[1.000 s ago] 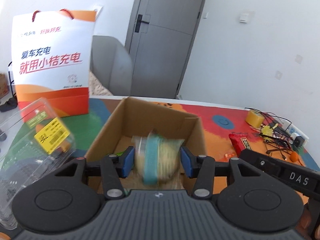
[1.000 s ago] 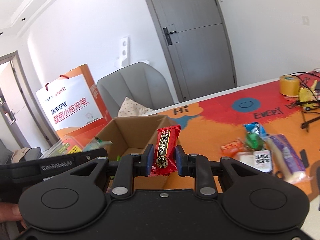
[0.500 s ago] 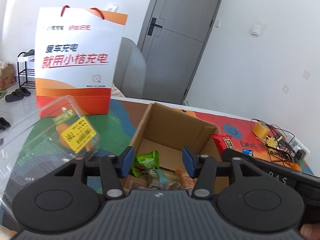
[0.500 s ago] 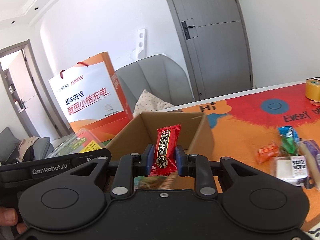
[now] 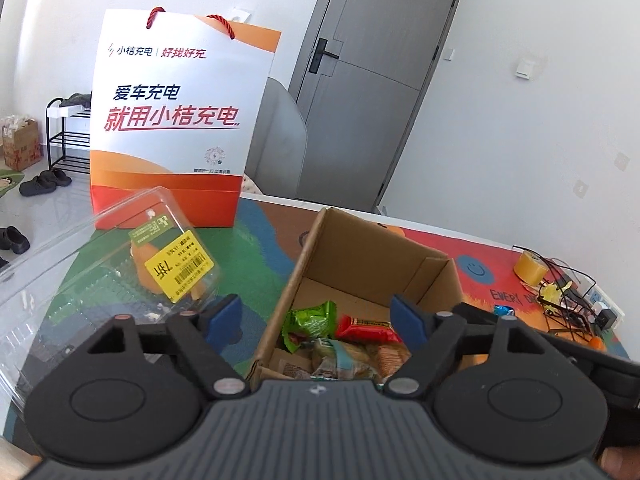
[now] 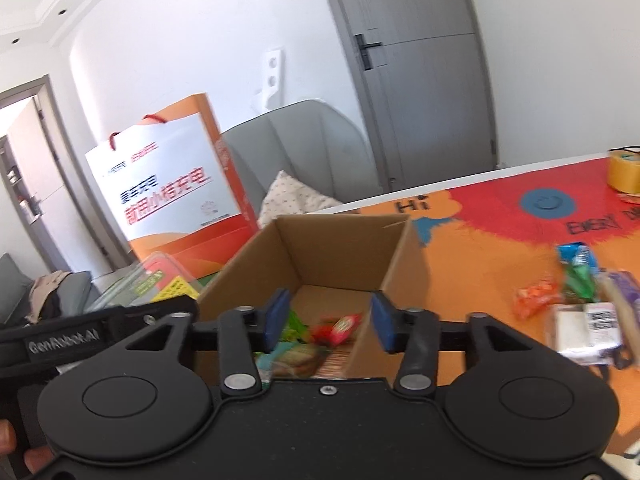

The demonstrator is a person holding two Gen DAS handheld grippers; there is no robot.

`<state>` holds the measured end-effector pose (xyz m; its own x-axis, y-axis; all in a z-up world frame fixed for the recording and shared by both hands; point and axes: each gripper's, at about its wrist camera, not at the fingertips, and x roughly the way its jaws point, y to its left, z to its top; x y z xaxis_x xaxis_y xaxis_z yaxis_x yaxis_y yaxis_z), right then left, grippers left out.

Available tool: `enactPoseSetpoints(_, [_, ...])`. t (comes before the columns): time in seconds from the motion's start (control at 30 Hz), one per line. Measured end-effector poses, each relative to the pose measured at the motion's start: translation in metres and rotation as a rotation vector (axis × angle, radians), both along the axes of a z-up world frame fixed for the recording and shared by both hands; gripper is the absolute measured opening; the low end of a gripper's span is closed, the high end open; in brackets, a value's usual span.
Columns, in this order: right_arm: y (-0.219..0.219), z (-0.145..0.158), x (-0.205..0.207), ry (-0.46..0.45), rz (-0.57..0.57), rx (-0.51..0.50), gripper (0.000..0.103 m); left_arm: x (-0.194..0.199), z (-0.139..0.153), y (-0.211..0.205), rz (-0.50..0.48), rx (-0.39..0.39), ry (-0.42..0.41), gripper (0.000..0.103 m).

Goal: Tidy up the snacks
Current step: 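Open both tools to drop the chocolate bar and pastry pack into the box, then move both open tools back to the snack pile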

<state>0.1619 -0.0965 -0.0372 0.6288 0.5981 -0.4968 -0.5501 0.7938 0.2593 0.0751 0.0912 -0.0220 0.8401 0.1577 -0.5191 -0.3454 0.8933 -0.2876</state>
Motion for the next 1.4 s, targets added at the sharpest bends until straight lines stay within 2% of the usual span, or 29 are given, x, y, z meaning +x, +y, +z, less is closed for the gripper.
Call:
enactPoseSetpoints(0.07, [-0.011,0.002,-0.004,-0.022,-0.027,-0.011,0.067,0.001,0.0,-0.004,-0.006,-0.007,-0.001,0.083])
enactPoseSetpoints(0.27, [-0.05,0.004,-0.011,-0.035,-0.083,-0.009,0.076,0.008,-0.001,-0.024,-0.037,-0.008,0.009,0.085])
enactPoseSetpoints(0.43, [-0.081,0.002,-0.01,-0.026,-0.139,-0.008,0.077,0.015,-0.001,-0.048,-0.078,-0.003,0.006,0.088])
enactPoseSetpoints(0.97, [-0.17,0.0,-0.009,-0.035,-0.295,0.013,0.076,0.04,0.002,-0.125,-0.226,0.013,-0.008,0.089])
enactPoseSetpoints(1.4, [-0.215,-0.012,0.002,-0.008,-0.368,0.033,0.075,0.071,-0.008,-0.175,-0.314,0.022,0.038,0.089])
